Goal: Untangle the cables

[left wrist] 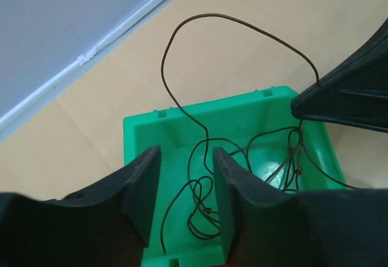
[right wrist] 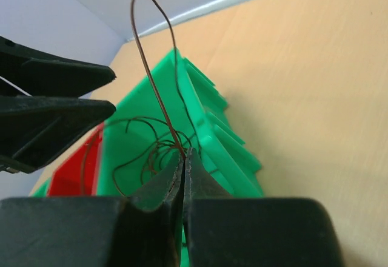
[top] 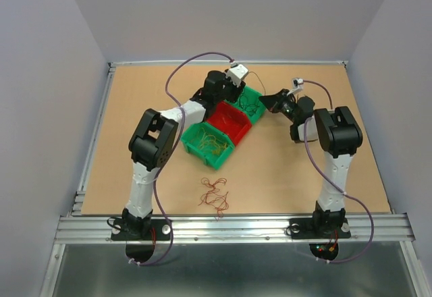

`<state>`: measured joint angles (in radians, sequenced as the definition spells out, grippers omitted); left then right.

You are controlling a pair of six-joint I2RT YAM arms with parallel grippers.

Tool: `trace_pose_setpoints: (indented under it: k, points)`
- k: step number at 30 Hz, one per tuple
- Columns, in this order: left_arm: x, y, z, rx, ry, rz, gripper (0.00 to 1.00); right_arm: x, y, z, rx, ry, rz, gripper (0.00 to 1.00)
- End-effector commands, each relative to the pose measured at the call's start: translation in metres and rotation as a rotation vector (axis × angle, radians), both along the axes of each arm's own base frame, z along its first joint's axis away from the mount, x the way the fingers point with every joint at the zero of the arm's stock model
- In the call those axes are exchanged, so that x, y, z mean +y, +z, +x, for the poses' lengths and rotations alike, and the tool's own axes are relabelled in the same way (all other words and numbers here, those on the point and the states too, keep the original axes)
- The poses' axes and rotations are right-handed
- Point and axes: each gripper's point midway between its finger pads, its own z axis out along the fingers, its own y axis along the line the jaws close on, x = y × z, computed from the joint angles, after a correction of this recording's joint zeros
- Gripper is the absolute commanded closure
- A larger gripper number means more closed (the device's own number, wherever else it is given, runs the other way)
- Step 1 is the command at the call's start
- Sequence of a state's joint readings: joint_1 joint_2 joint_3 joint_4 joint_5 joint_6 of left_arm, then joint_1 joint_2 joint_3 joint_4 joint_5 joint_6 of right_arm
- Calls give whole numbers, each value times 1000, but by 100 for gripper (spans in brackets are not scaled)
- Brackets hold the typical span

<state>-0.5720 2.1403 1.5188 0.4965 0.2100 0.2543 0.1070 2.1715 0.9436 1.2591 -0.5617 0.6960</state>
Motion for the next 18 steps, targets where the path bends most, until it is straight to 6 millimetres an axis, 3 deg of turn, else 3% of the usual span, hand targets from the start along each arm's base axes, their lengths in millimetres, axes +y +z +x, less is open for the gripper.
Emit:
trace_pose_setpoints:
  k: [1, 4, 5, 10, 11, 14, 15, 18]
  points:
    - [1, 71, -7, -130, -16, -63, 45, 3, 142, -13, -577, 23, 26, 99]
    - [3, 80, -18, -136, -43, -72, 38, 6, 136, -12, -566, 43, 5, 100]
    - [5, 92, -22, -151, -51, -83, 37, 7, 134, -13, -563, 53, 1, 100]
    - [14, 104, -47, -150, -82, -90, 31, 18, 120, -20, -566, 149, -55, 99]
    - [18, 116, -53, -166, -84, -97, 30, 22, 115, -24, -566, 186, -70, 100]
    - [29, 116, -70, -174, -90, -80, 30, 27, 102, -27, -552, 235, -96, 100]
    - [34, 104, -77, -160, -92, -62, 30, 29, 98, -29, -546, 260, -108, 99]
    - [46, 108, -87, -185, -69, -59, 31, 37, 82, -26, -500, 293, -150, 99]
